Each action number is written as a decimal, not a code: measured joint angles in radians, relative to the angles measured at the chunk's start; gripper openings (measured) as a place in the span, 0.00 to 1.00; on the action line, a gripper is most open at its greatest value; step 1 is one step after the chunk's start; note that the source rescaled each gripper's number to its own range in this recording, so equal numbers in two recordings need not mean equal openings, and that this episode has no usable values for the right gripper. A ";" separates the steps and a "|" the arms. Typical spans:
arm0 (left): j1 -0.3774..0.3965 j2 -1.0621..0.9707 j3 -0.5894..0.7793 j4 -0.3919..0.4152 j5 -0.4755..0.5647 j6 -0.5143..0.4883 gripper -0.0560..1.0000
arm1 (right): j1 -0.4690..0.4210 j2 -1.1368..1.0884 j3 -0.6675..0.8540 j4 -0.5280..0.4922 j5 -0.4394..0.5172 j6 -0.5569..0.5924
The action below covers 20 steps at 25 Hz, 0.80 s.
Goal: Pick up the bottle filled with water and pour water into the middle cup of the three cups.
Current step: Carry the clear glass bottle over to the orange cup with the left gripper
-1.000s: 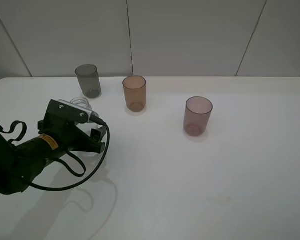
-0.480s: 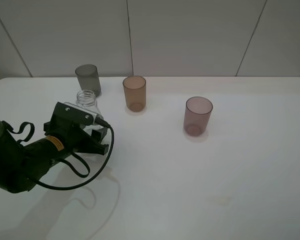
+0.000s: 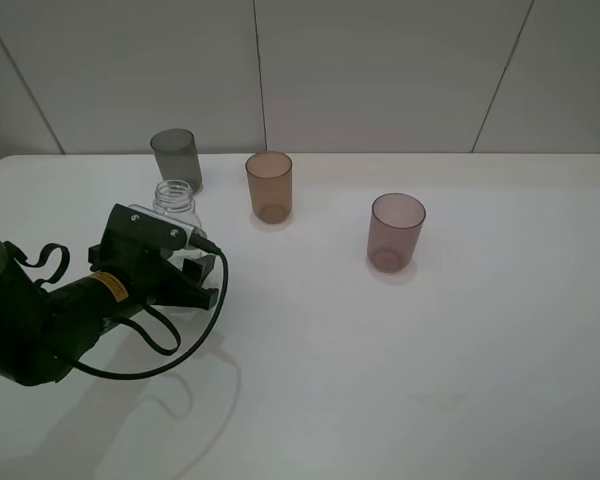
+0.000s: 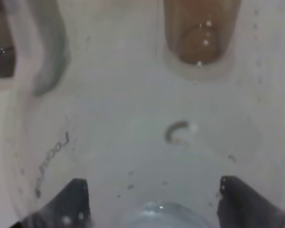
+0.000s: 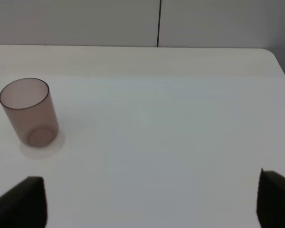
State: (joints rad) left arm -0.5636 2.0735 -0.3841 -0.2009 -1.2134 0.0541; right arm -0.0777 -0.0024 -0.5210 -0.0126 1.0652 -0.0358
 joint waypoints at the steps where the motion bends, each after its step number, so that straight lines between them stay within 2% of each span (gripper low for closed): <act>1: 0.000 0.000 0.000 0.000 0.000 -0.007 0.06 | 0.000 0.000 0.000 0.000 0.000 0.000; 12: 0.000 -0.019 0.000 -0.017 0.008 -0.034 0.06 | 0.000 0.000 0.000 0.000 0.000 0.000; 18: 0.000 -0.150 0.000 -0.020 0.021 -0.035 0.06 | 0.000 0.000 0.000 0.000 0.000 0.000; 20: 0.000 -0.221 -0.006 -0.033 0.060 -0.031 0.06 | 0.000 0.000 0.000 0.000 0.000 0.000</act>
State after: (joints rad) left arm -0.5636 1.8525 -0.3901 -0.2344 -1.1532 0.0235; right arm -0.0777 -0.0024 -0.5210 -0.0126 1.0652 -0.0358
